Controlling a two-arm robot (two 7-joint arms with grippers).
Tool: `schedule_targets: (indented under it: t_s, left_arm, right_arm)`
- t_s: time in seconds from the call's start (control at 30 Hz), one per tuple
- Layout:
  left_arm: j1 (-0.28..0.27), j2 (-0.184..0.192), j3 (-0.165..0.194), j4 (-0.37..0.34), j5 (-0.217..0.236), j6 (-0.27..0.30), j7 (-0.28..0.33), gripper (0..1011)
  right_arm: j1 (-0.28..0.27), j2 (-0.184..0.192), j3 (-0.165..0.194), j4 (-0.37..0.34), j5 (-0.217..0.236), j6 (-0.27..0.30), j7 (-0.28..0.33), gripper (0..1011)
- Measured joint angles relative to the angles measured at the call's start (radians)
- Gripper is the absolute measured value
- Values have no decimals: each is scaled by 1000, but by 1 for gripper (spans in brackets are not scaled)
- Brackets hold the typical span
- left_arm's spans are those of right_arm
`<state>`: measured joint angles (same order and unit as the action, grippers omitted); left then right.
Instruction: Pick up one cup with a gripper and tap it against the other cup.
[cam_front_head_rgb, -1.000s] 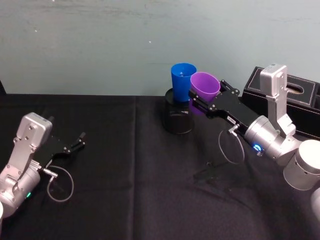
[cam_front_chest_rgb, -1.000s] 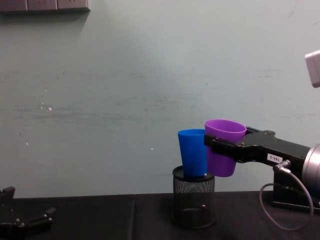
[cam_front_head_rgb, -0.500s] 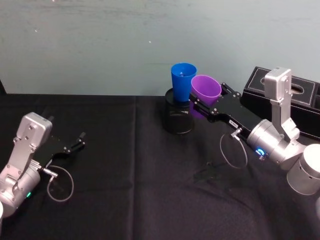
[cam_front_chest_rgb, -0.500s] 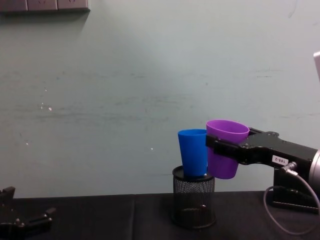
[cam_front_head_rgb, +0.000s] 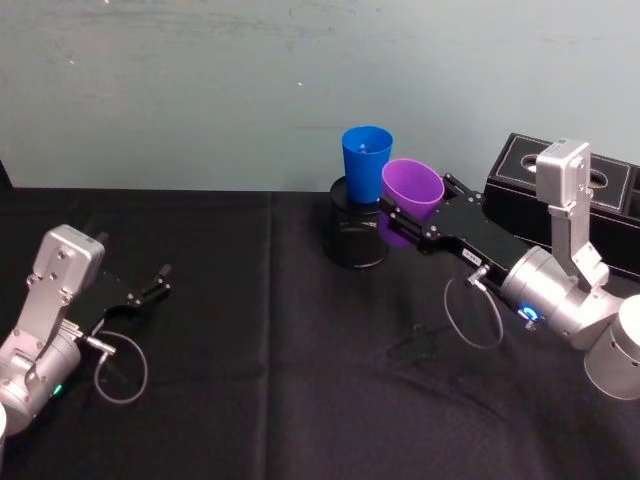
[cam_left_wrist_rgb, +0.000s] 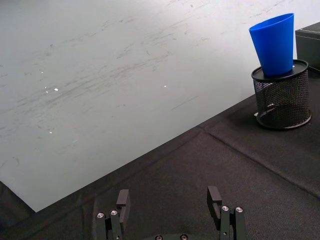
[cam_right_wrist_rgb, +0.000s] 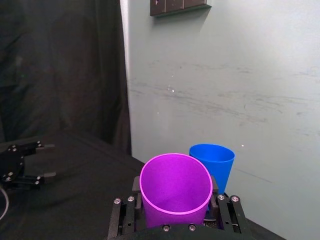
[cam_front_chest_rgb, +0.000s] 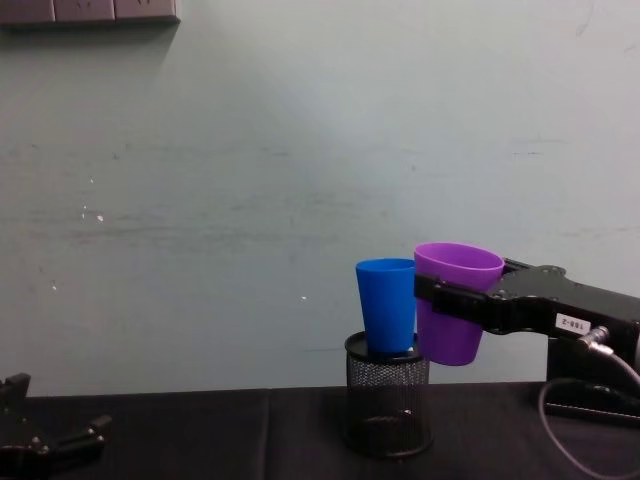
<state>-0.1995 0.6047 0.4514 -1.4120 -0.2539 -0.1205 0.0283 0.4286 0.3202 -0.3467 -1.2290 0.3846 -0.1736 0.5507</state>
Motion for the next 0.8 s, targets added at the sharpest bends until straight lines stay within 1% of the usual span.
schedule_targets:
  t_s: [0.37,0.8]
  left_arm:
    - [0,0,0,0,0,0,0,1011]
    - [0,0,0,0,0,0,0,1011]
  right_arm:
    - [-47,44,-8,-79,22,32,3,732]
    - [-93,79,-14,-114,34,45,2,732]
